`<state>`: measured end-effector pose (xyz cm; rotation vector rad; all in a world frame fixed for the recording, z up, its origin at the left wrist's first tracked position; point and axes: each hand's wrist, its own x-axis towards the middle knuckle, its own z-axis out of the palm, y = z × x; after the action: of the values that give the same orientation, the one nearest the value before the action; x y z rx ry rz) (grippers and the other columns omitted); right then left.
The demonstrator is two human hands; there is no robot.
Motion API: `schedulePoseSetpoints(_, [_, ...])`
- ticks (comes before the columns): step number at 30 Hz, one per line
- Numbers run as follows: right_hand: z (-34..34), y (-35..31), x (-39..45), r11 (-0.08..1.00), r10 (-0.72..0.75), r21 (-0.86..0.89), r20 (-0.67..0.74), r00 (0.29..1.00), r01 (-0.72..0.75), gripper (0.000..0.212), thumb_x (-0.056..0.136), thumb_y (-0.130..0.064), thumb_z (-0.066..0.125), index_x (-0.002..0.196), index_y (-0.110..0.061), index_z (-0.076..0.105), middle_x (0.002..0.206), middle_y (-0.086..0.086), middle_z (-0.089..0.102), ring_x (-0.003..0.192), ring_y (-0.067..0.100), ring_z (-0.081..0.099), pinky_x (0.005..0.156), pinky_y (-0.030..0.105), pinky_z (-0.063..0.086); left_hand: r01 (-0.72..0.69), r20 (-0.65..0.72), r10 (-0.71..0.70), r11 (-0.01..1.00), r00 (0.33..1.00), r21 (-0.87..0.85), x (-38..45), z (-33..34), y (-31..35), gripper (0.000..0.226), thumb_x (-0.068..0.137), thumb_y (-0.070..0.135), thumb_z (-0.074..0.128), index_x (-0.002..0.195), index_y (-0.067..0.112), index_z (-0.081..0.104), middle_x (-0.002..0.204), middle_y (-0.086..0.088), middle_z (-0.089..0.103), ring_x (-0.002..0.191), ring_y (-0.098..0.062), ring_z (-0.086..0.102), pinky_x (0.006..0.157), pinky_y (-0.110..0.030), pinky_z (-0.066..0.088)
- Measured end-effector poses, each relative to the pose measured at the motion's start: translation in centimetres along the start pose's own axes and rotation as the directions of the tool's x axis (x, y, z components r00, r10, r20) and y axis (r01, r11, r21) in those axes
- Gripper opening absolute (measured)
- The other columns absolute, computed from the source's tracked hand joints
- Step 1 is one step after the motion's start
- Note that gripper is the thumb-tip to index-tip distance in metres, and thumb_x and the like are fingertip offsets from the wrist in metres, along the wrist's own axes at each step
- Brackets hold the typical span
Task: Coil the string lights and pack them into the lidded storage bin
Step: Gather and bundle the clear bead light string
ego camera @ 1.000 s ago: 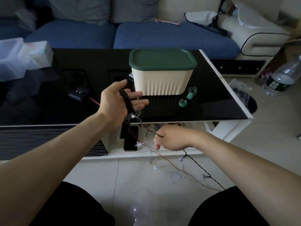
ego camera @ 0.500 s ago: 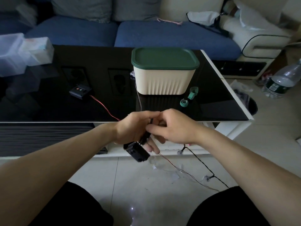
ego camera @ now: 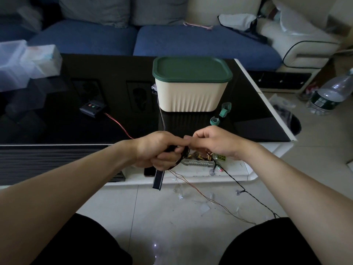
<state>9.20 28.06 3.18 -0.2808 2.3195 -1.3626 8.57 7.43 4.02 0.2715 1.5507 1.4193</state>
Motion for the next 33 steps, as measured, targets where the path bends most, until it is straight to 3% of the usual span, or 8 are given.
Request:
schedulePoseSetpoints(5, [-0.5,0.5,0.0,0.994,0.081,0.066,0.079,0.994,-0.087,0.052,0.093,-0.059,0.051,0.068,-0.013,0.057,0.065,0.008,0.055,0.066,0.022,0.05,0.068,0.032,0.042,-0.076,-0.052,0.062,0.944,0.997,-0.321,-0.6,-0.7,0.7,0.044,0.092,0.046,0.044,0.057,0.021,0.036,0.039,0.005,0.024,0.03,-0.009,0.019,0.045,-0.029,0.006])
schedulePoseSetpoints(9, [-0.7,1.1,-0.1,0.96,0.27,0.026,0.169,0.948,-0.278,0.055,0.106,-0.048,0.037,0.067,-0.012,0.052,0.066,0.007,0.058,0.068,0.023,0.062,0.077,0.039,0.051,-0.226,-0.199,0.172,0.929,0.965,-0.293,-0.8,-1.1,0.9,0.052,0.084,0.069,0.048,0.069,0.02,0.038,0.056,0.003,0.03,0.041,-0.011,0.019,0.049,-0.027,0.015])
schedulePoseSetpoints(11, [-0.6,1.3,-0.3,0.94,0.339,-0.036,0.188,0.922,-0.338,0.057,0.106,-0.05,0.034,0.065,-0.015,0.051,0.064,0.006,0.057,0.065,0.024,0.062,0.08,0.041,0.055,-0.312,-0.251,0.26,0.93,0.932,-0.196,-0.8,-1.0,0.7,0.039,0.087,0.051,0.059,0.071,0.021,0.039,0.06,0.004,0.036,0.046,-0.01,0.023,0.051,-0.024,0.023])
schedulePoseSetpoints(14, [-0.5,1.2,-0.3,0.916,0.399,-0.094,0.147,0.905,-0.389,0.054,0.105,-0.052,0.035,0.075,-0.012,0.055,0.062,0.003,0.053,0.055,0.019,0.053,0.058,0.027,0.053,-0.375,-0.342,0.309,0.915,0.887,-0.147,-0.6,-1.0,0.7,0.028,0.096,0.021,0.056,0.072,0.02,0.04,0.065,0.002,0.041,0.047,-0.009,0.031,0.05,-0.021,0.03])
schedulePoseSetpoints(23, [-1.9,1.7,-0.4,0.908,0.415,-0.121,0.119,0.902,-0.402,0.046,0.104,-0.048,0.044,0.08,-0.01,0.056,0.061,0.001,0.049,0.056,0.018,0.049,0.067,0.034,0.051,-0.507,-0.563,0.288,0.815,0.775,-0.28,-0.8,-1.0,1.5,0.029,0.107,0.016,0.037,0.082,0.004,0.049,0.076,-0.011,0.053,0.046,-0.009,0.039,0.048,-0.019,0.038])
schedulePoseSetpoints(28, [-1.3,1.3,-0.3,0.91,0.282,-0.306,-0.035,0.959,-0.279,0.046,0.1,-0.047,0.055,0.07,-0.013,0.063,0.056,0.003,0.053,0.053,0.017,0.047,0.063,0.033,0.043,-0.524,-0.566,0.278,0.784,0.776,-0.333,-0.9,-0.7,1.8,0.031,0.108,0.026,0.03,0.09,0.008,0.048,0.068,-0.008,0.066,0.045,-0.012,0.05,0.047,-0.019,0.042])
schedulePoseSetpoints(31, [-0.4,0.3,0.1,0.934,0.126,-0.324,-0.098,0.987,-0.151,0.045,0.096,-0.045,0.062,0.061,-0.017,0.064,0.055,-0.004,0.057,0.056,0.014,0.049,0.06,0.031,0.041,-0.53,-0.547,0.273,0.752,0.791,-0.391,-0.8,-0.5,1.9,0.04,0.109,0.031,0.025,0.088,0.006,0.049,0.077,-0.016,0.072,0.063,-0.022,0.071,0.056,-0.025,0.056])
schedulePoseSetpoints(33, [0.3,-0.7,0.2,0.945,0.041,-0.318,-0.104,0.994,-0.072,0.046,0.096,-0.043,0.063,0.057,-0.019,0.062,0.051,-0.009,0.056,0.053,0.011,0.048,0.057,0.028,0.04,-0.522,-0.529,0.281,0.761,0.801,-0.386,-0.7,-0.5,1.8,0.044,0.109,0.032,0.023,0.085,0.006,0.049,0.088,-0.022,0.073,0.079,-0.031,0.074,0.067,-0.031,0.061])
